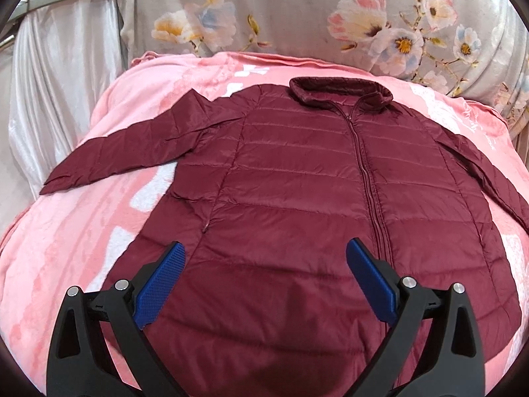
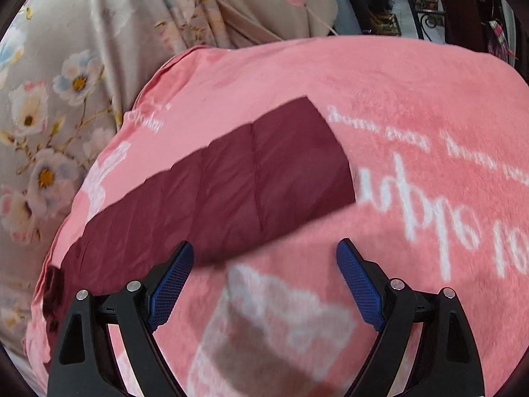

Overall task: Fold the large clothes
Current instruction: 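Grasp the jacket sleeve cuff with the right gripper and lift it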

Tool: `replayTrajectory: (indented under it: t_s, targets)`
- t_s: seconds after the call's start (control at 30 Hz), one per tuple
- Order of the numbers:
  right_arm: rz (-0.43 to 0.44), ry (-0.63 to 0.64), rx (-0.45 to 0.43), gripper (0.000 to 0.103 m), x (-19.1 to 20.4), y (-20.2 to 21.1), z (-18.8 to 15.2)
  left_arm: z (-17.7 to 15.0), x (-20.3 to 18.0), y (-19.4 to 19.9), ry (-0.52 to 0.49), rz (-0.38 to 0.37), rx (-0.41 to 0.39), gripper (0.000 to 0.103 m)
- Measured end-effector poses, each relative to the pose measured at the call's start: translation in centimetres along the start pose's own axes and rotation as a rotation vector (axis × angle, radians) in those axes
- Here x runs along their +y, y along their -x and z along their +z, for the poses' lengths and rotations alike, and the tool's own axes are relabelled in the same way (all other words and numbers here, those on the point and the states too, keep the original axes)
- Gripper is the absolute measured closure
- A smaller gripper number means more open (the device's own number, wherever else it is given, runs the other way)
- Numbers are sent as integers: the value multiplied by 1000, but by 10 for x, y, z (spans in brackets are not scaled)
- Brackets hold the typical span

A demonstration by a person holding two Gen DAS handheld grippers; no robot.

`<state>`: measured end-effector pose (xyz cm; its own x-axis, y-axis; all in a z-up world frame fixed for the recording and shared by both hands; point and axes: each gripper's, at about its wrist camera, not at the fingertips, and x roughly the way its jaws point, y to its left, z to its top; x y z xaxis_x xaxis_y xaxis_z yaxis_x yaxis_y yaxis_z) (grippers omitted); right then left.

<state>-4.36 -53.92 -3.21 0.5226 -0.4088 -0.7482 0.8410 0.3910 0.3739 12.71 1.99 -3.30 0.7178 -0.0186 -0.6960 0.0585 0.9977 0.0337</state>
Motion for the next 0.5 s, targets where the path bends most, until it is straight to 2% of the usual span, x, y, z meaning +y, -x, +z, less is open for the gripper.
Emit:
replayTrajectory:
  t_s: [0.07, 0.13, 0.2, 0.3, 0.5]
  targets:
    - [-17, 13, -20, 20, 4, -5, 7, 3, 0, -7, 5, -4, 12, 7]
    - [-12, 8, -35, 35, 6, -12, 16, 5, 0, -13, 10, -5, 21, 7]
    - [1, 11, -36, 65, 15, -22, 27, 6, 0, -19, 9, -5, 27, 7]
    - [23, 51, -71, 91, 40, -24, 42, 10, 2, -24, 7, 1, 29, 7]
    - [158, 246, -193, 97, 144, 18, 52, 18, 11, -30, 27, 18, 23, 7]
